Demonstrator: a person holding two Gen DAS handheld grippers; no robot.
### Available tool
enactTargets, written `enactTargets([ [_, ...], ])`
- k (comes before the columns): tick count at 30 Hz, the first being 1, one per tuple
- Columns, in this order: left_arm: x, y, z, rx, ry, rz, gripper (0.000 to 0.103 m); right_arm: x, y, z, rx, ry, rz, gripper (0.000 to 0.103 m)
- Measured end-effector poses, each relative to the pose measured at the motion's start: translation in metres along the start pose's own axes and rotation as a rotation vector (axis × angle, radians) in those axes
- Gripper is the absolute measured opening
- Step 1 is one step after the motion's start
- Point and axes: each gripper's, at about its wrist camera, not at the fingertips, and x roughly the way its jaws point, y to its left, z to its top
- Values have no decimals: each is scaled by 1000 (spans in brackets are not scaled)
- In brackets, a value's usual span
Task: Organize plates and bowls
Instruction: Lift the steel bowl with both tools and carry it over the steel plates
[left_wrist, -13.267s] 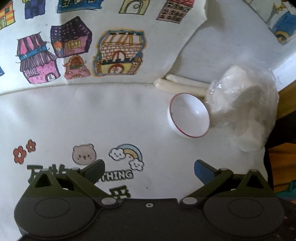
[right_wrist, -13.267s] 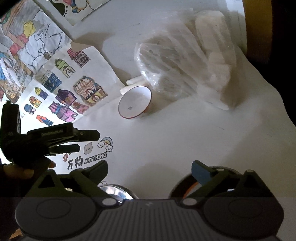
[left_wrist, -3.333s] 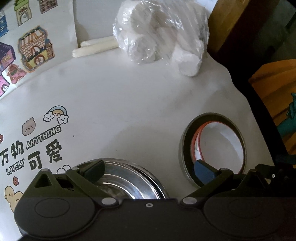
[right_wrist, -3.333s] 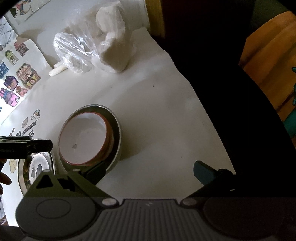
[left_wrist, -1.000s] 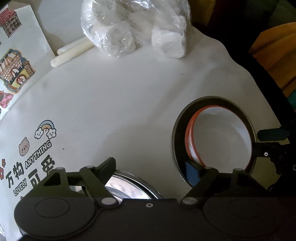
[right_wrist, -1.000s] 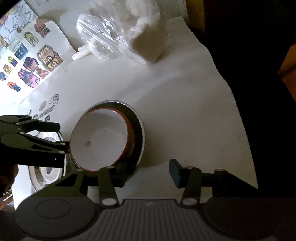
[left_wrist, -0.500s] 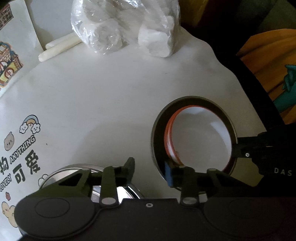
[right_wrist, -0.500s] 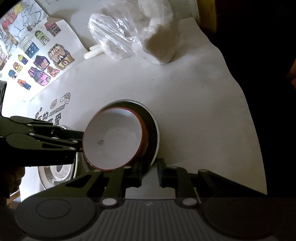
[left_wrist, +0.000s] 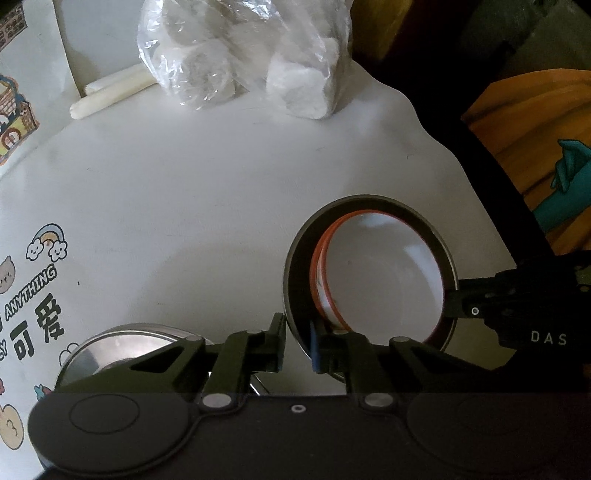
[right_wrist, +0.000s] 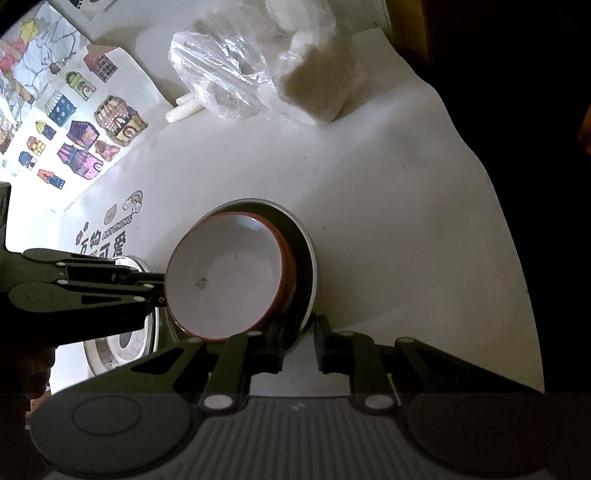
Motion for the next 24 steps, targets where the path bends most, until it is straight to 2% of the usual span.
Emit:
enactTargets([
  [24, -14, -14, -10, -33, -34, 11, 11, -13, -2, -10, -53, -15, 23, 19],
])
